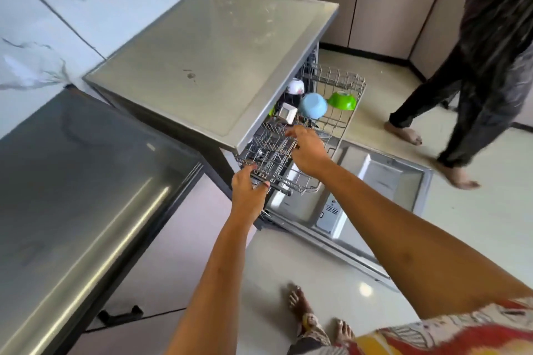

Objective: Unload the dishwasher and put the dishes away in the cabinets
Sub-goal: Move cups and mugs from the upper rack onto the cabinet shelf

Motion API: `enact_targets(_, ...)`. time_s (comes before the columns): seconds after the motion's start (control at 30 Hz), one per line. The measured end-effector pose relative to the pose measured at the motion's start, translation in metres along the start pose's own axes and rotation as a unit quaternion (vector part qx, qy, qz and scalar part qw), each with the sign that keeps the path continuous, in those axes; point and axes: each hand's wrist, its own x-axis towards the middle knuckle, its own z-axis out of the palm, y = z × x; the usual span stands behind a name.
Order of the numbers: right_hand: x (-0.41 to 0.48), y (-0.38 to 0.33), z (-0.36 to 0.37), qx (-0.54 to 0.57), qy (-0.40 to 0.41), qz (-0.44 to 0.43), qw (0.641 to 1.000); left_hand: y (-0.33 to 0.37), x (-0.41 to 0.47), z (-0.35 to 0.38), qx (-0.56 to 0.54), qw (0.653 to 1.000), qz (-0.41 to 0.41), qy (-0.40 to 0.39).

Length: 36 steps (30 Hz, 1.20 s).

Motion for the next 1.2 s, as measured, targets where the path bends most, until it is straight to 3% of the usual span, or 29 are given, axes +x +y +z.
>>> enact_targets(0.13, 0.031, 0.035, 0.005, -0.034, -0.047, 0.055, 0.997, -0.006, 0.037, 0.014, 0.027, 0.997, -0.061, -0.05)
enact_targets(0.37, 0.092, 0.064, 0.053, 0.004, -0.089, 0.083, 0.993, -0.021, 0.098, 0.039, 0.069, 0.989, -0.088, -0.092)
enact_targets(0.57, 0.145, 0.086, 0.093, -0.014, -0.132, 0.07, 0.989, -0.028, 0.153, 0.069, 0.111, 0.989, -0.082, -0.043)
enact_targets(0.8, 0.227, 0.106, 0.126, -0.044, -0.132, -0.014, 0.99, -0.028, 0.239, 0.093, 0.135, 0.986, -0.036, 0.096)
enact_targets(1.03, 0.296, 0.116, 0.189, -0.064, -0.159, -0.119, 0.978, -0.047, 0.331, 0.112, 0.03, 0.958, -0.119, 0.259)
enact_targets(1.2, 0.312, 0.128, 0.202, 0.0, -0.183, -0.084, 0.98, -0.068, 0.368, 0.107, 0.025, 0.955, -0.165, 0.244)
